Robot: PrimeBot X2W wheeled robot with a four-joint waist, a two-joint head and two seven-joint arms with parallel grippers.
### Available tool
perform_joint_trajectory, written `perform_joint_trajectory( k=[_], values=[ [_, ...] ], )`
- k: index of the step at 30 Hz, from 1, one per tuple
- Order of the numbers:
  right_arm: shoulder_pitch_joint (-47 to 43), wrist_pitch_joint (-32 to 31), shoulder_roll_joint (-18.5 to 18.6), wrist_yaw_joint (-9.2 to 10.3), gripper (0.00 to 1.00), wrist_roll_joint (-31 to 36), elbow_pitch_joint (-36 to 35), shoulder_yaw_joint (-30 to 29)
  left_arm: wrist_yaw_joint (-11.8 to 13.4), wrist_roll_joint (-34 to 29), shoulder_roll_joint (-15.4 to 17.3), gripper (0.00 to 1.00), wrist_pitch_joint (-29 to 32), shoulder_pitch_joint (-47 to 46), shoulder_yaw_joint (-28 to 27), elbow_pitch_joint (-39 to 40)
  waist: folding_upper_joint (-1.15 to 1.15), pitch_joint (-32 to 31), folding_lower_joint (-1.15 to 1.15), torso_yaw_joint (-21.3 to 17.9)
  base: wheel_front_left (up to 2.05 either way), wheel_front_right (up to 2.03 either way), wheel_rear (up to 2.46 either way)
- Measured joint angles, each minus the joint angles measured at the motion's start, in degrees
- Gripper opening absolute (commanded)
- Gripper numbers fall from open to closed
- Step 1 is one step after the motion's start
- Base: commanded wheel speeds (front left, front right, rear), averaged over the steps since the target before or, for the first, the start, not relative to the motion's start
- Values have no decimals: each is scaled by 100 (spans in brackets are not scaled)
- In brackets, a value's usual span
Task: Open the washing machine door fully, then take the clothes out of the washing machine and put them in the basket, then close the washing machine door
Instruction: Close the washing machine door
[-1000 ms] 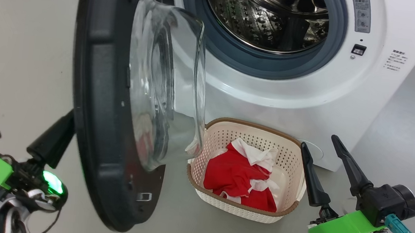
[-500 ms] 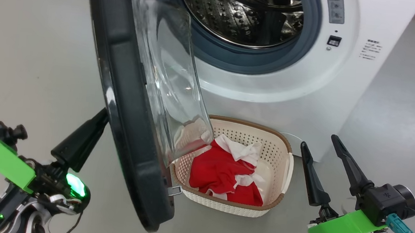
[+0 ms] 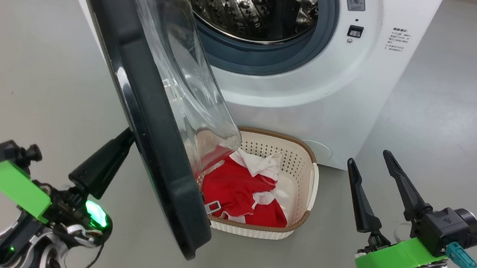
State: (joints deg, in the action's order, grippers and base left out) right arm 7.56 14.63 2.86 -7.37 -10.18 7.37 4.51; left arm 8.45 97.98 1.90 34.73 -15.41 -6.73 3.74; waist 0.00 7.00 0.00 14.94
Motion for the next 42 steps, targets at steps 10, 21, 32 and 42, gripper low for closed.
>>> perform_joint_trajectory(
  k=[10, 21, 32, 42],
  values=[
    [1, 1, 2, 0, 100, 0, -7, -12, -310, -657, 258, 11, -421, 6, -20, -153, 0, 2, 0, 87, 0, 0, 0],
    [1, 1, 3, 0, 100, -7, 9, 1, -862, -3810, 1179, 100, -2151, 372, 455, -573, 0, -64, 0, 177, 0, 0, 0],
    [1, 1, 4, 0, 100, -42, 5, 7, -1203, -5715, 1568, 100, -3623, 744, 942, -252, 0, -75, 0, 78, 0, 0, 0],
    [0, 1, 4, 0, 100, -91, -41, -26, -1112, -6585, 1651, 100, -4484, 1088, 1143, -160, 0, -69, 0, -44, 0, 0, 0]
  ],
)
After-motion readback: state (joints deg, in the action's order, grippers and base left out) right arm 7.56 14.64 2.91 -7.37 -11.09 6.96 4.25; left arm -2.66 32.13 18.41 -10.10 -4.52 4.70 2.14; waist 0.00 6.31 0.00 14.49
